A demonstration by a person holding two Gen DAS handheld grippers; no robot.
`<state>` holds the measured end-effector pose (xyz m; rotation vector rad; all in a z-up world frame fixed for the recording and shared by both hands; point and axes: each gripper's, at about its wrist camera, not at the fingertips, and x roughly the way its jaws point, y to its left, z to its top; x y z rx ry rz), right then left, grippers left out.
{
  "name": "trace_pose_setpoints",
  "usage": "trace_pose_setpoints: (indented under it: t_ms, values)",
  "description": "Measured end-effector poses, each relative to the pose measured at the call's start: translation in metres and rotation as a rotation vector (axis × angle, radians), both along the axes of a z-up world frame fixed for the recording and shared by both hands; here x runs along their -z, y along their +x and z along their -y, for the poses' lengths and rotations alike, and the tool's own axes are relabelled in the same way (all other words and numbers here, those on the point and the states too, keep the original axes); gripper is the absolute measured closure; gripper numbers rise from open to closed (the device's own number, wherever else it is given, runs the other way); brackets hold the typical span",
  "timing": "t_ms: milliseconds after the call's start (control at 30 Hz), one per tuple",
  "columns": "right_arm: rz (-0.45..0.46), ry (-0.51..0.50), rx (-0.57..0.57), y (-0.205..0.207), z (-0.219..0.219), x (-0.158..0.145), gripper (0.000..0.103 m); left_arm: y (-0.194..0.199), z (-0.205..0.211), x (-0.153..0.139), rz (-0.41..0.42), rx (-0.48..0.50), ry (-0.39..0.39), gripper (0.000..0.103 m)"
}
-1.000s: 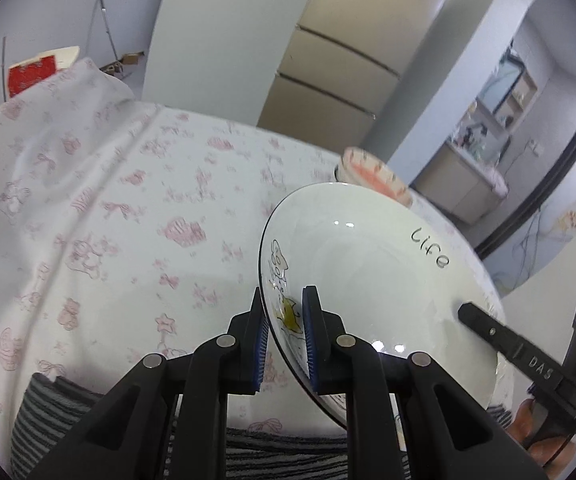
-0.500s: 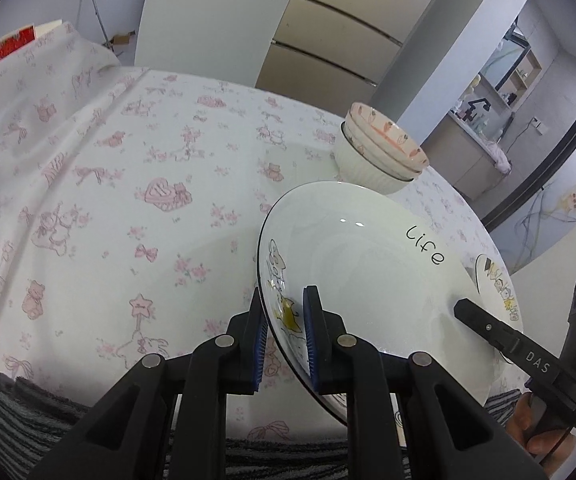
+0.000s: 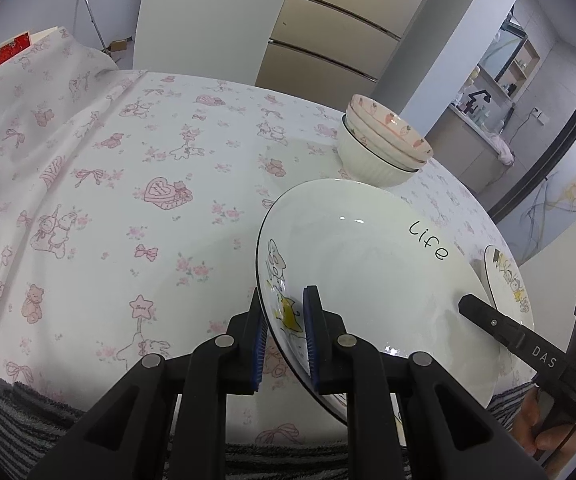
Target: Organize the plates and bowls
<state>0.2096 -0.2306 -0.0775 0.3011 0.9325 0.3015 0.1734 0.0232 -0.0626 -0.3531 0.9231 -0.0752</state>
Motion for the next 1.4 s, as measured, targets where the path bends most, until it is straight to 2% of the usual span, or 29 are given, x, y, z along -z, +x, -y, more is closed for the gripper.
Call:
trace_pose_setpoints:
  t_ms: [633,867,1033,1400]
  values:
    - [-0.005,-0.05,-0.021,0.001,-0.001,0.017,0.084,-0.005,0.011,0.001,0.049,0.029,0.063,0.084]
    - [0.005,-0.065,-0.024,0.002,-0.002,0.02,0.083,-0.006,0.019,0.001,0.072,0.03,0.128,0.081]
    - [0.025,-0.107,-0.03,0.002,-0.007,0.019,0.081,-0.006,0.018,0.001,0.074,0.03,0.109,0.081]
    - [0.034,-0.105,-0.022,0.002,-0.004,0.019,0.081,-0.006,0.015,0.001,0.078,0.039,0.082,0.078]
